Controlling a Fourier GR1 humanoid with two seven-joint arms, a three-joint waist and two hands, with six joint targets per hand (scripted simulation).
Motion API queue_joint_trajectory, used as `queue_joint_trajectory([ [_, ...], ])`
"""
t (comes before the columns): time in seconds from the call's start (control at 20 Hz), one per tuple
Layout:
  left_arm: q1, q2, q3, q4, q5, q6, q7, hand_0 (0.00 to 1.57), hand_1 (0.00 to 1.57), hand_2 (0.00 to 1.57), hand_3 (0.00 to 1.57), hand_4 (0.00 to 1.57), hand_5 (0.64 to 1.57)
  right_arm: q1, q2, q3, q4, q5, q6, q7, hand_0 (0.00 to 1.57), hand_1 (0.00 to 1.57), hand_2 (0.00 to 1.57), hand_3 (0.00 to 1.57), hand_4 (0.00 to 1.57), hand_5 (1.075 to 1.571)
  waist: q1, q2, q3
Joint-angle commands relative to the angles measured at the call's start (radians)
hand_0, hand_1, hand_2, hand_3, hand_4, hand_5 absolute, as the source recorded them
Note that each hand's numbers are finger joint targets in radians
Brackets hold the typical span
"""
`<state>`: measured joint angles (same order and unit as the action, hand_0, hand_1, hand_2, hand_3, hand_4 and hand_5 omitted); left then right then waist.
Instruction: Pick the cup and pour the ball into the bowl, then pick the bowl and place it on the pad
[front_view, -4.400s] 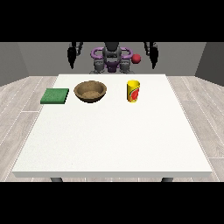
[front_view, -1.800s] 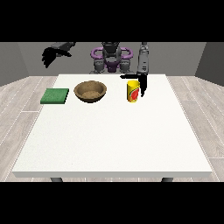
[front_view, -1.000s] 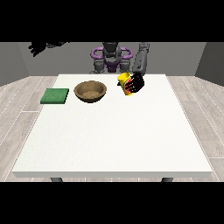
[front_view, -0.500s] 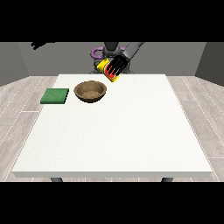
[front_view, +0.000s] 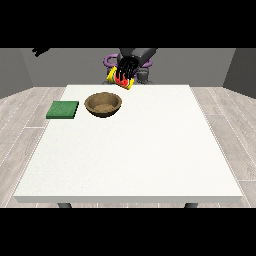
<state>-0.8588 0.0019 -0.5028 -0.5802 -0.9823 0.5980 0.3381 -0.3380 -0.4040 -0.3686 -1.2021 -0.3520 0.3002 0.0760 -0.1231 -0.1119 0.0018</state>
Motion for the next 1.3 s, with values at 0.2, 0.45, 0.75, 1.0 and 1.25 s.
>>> queue_joint_trajectory([
  [0.2,-0.059,-0.002,-0.103,-0.003,-0.178,-0.151,0.152,0.0,0.0,1.57,1.38,0.82,1.553,0.053,0.03,0.01,0.024,0.034,-0.007,-0.073,0.0,0.0,0.0,0.23,0.45,1.57,0.045,-0.014,-0.0013],
  [0.45,-0.107,0.052,-0.081,-0.015,-0.254,-0.193,0.158,0.5,0.5,1.57,1.48,0.54,1.527,0.061,0.015,-0.015,0.037,0.019,-0.009,-0.074,0.0,0.0,0.0,0.41,0.43,1.571,0.064,0.015,-0.0015],
  [0.75,-0.054,-0.001,-0.16,-0.075,-0.346,-0.276,0.169,0.0,0.0,0.64,1.5,0.5,1.545,0.041,-0.02,-0.029,0.057,-0.003,0.018,-0.059,0.0,0.0,0.0,0.38,0.44,1.57,0.061,0.014,-0.0015],
  [1.0,-0.038,-0.002,-0.173,-0.124,-0.355,-0.377,0.14,0.0,0.0,1.19,1.56,0.88,1.571,0.012,0.037,0.007,0.014,-0.003,-0.027,-0.04,0.0,0.0,0.0,0.29,0.46,1.57,0.035,0.019,-0.0017],
  [1.25,-0.123,0.04,-0.344,0.013,-0.581,-0.48,0.122,1.53,1.53,1.57,1.57,1.21,1.531,0.029,0.046,0.005,0.025,-0.011,-0.008,-0.059,0.0,0.0,0.0,0.32,0.48,1.57,0.014,0.02,0.0012],
])
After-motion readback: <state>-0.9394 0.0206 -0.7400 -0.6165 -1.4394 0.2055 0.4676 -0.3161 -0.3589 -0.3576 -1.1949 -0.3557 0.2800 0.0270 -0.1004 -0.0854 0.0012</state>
